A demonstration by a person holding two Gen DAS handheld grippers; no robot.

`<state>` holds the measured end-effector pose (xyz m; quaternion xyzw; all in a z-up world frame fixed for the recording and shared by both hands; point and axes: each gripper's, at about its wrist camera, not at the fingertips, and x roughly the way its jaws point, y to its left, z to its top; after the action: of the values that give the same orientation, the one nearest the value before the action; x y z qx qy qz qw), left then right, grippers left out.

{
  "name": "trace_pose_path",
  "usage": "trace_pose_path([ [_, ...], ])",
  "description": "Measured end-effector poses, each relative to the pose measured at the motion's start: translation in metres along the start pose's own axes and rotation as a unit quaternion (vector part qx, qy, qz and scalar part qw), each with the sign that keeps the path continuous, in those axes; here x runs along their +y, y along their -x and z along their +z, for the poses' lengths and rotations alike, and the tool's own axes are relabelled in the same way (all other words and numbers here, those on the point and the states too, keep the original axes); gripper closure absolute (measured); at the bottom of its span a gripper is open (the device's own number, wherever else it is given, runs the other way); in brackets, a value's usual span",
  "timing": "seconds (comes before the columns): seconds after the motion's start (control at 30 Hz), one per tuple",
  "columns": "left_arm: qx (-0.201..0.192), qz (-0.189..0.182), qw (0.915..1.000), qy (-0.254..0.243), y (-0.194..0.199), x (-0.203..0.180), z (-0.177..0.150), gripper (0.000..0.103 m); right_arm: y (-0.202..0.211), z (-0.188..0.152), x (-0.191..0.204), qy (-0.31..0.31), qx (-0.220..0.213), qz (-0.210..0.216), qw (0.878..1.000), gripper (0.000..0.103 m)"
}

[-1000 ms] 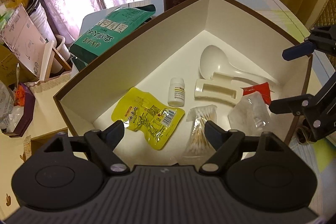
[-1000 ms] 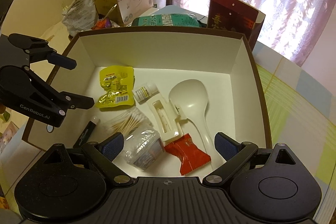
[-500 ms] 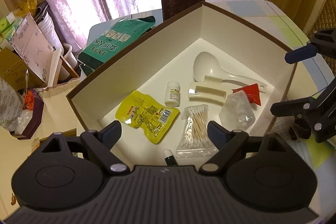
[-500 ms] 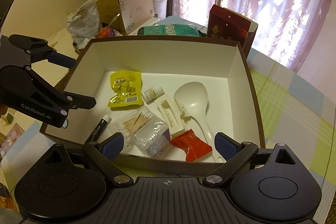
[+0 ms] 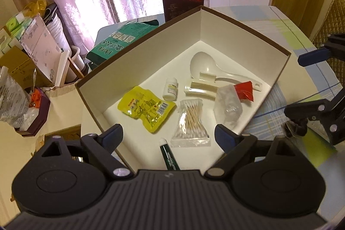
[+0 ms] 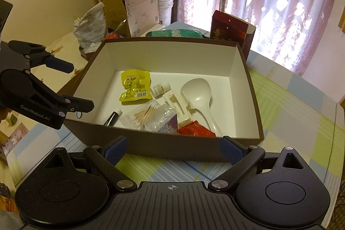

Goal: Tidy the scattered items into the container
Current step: 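Withdraw both tools from the box toward the hair tie and tube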

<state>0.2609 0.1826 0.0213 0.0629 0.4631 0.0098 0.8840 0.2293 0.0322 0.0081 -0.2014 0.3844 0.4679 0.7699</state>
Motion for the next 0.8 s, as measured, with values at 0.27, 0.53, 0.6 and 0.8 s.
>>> trace_pose_path([
  [0.27, -0.008, 0.005, 0.9999, 0.009, 0.023, -0.018, -0.017, 0.011, 0.031, -0.022, 0.0, -0.017, -0.025, 0.009, 0.999, 0.005],
  [0.53, -0.01, 0.004, 0.9998, 0.015, 0.039, -0.04, -0.032, 0.01, 0.059, -0.047, -0.003, -0.032, -0.043, 0.007, 0.999, 0.005],
  [0.6, -0.01, 0.005, 0.9998, 0.018, 0.042, -0.044, -0.035, 0.01, 0.065, -0.052, -0.006, -0.039, -0.048, 0.0, 0.998, 0.005],
  [0.8, -0.017, 0.011, 0.9994, 0.028, 0.054, -0.055, -0.042, 0.01, 0.085, -0.072, -0.015, -0.054, -0.059, -0.009, 0.997, 0.005],
])
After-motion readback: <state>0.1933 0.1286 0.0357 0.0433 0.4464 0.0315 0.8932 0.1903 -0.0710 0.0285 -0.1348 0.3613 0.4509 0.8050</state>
